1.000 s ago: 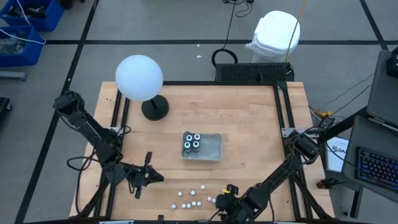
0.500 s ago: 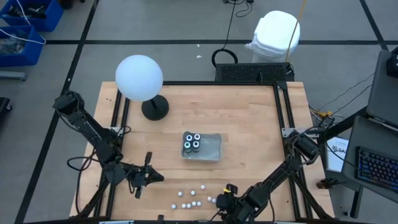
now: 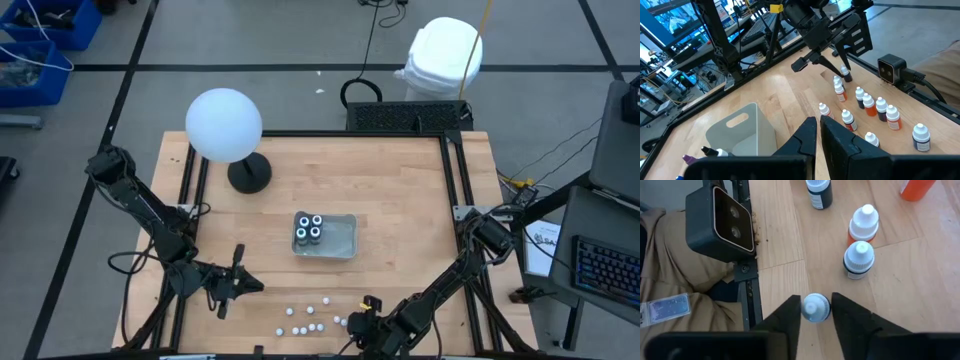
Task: Pick & Place food coloring
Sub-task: Put the small violet food coloring bottle into the gray bin
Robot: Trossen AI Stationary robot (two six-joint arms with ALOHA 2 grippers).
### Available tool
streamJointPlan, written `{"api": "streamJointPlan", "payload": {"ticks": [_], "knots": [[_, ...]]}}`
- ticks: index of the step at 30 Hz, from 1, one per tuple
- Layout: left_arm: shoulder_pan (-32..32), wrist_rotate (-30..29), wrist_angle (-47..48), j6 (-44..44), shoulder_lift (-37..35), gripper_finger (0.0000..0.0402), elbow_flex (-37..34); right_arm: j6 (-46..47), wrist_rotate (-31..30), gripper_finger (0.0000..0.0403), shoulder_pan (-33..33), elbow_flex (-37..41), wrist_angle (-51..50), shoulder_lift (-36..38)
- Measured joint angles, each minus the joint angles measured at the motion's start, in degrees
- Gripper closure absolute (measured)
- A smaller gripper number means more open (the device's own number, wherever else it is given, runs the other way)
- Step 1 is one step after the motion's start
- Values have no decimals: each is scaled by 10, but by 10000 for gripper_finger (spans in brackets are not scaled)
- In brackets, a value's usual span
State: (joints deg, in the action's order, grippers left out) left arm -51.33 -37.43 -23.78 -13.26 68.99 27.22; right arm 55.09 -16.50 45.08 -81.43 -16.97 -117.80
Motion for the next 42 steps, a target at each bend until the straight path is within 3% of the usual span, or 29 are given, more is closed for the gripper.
{"api": "streamJointPlan", "payload": {"ticks": [6,18,22,25,30,42], "knots": [[0,0,0,0,0,371,0,-3,0,351,0,0,0,1],[0,0,0,0,0,371,0,-57,15,351,-1,-11,-31,44],[0,0,0,-8,0,371,0,-107,-10,352,-14,-12,-66,95],[0,0,0,-17,0,371,0,-154,-70,352,-29,-12,-102,142],[0,-1,-1,-32,0,371,0,-205,-149,352,-79,-13,-163,210],[0,-1,6,-51,0,371,0,-305,-120,353,-263,-3,-242,214]]}}
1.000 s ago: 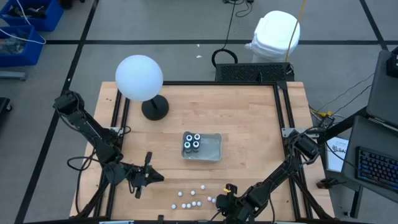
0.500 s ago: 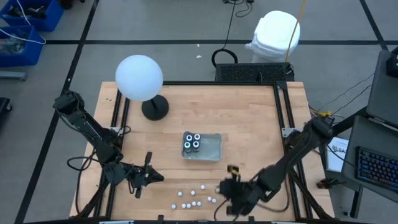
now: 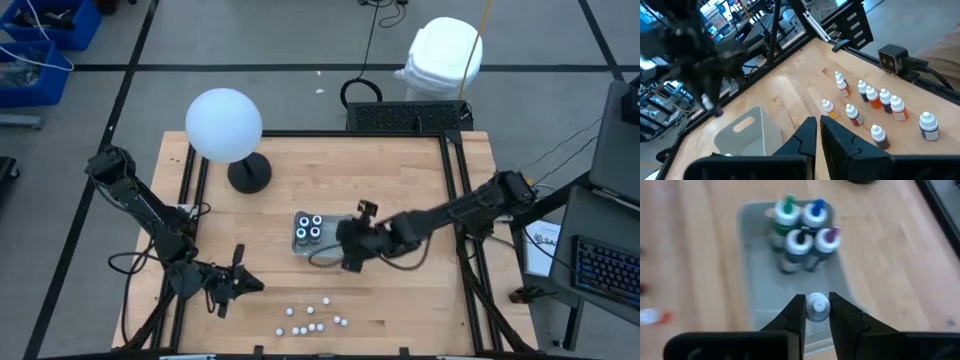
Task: Pick & Place food coloring
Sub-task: Put the small violet food coloring bottle into the gray bin
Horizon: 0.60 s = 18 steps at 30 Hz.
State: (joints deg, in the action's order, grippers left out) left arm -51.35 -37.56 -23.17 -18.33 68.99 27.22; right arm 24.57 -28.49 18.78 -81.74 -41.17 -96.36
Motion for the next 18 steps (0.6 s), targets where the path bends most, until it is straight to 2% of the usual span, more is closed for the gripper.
{"api": "streamJointPlan", "payload": {"ticks": [7,12,18], "knots": [[6,0,26,-21,0,371,0,-54,74,353,-64,92,104,-1],[20,0,29,-19,0,371,0,-63,76,353,-84,164,219,0],[40,0,29,-8,0,371,0,-71,77,353,-92,190,234,0]]}}
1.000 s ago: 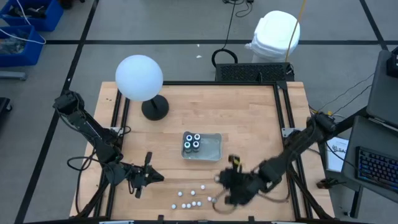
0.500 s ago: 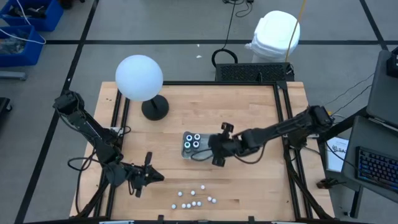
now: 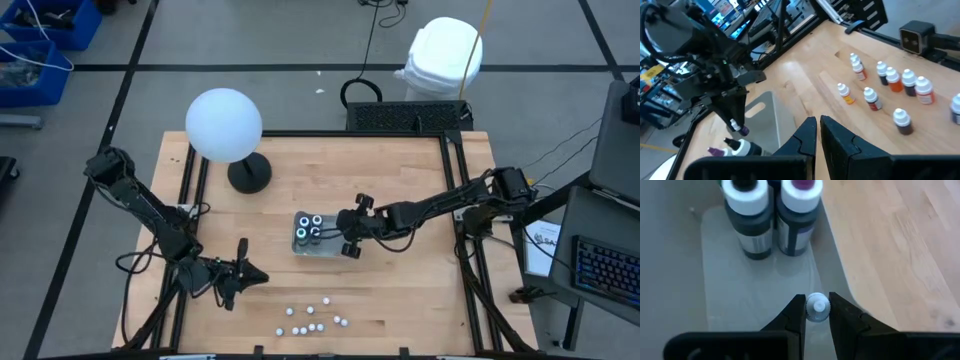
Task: Pick & Place food coloring
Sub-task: Put the small violet food coloring bottle into the gray bin
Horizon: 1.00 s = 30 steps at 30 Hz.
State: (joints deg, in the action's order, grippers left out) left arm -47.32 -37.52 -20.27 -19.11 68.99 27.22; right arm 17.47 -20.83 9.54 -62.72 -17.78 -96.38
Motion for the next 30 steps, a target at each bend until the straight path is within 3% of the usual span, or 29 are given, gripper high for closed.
{"api": "streamJointPlan", "payload": {"ticks": [12,30], "knots": [[32,0,-1,12,0,371,0,-9,16,353,-2,0,18,0],[38,1,-2,16,0,371,0,47,15,353,-1,0,-11,-2]]}}
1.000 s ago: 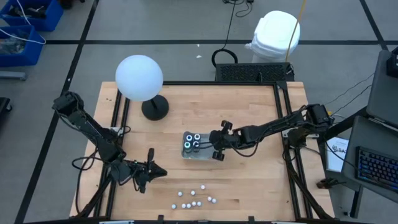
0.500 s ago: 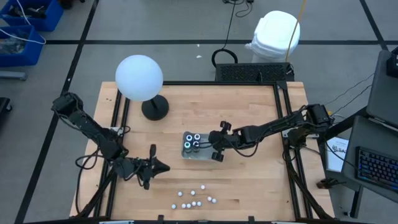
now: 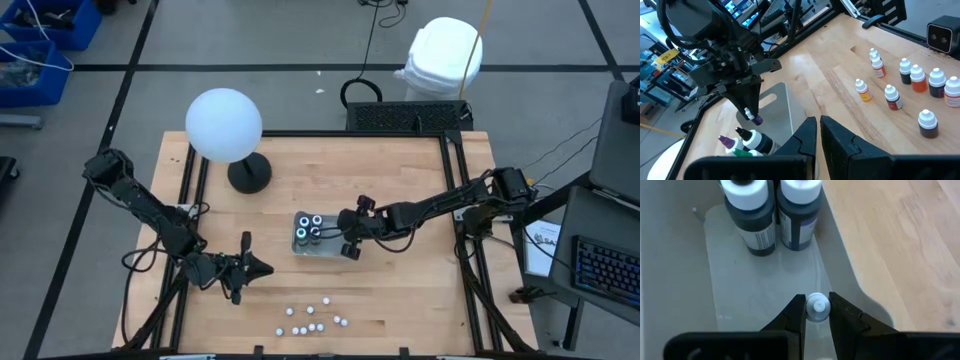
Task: Pick & Place food coloring
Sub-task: Put the small violet food coloring bottle into the gray bin
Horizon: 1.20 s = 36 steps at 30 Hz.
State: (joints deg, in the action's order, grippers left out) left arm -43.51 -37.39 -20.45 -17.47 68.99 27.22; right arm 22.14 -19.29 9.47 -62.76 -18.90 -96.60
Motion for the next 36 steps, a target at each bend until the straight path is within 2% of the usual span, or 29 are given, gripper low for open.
{"api": "streamJointPlan", "payload": {"ticks": [23,31,36], "knots": [[0,0,0,-4,0,371,0,23,-15,351,4,32,9,-1],[0,0,1,-2,0,371,0,23,-1,306,3,32,11,-1],[0,0,1,1,0,371,0,25,-1,294,3,32,11,-1]]}}
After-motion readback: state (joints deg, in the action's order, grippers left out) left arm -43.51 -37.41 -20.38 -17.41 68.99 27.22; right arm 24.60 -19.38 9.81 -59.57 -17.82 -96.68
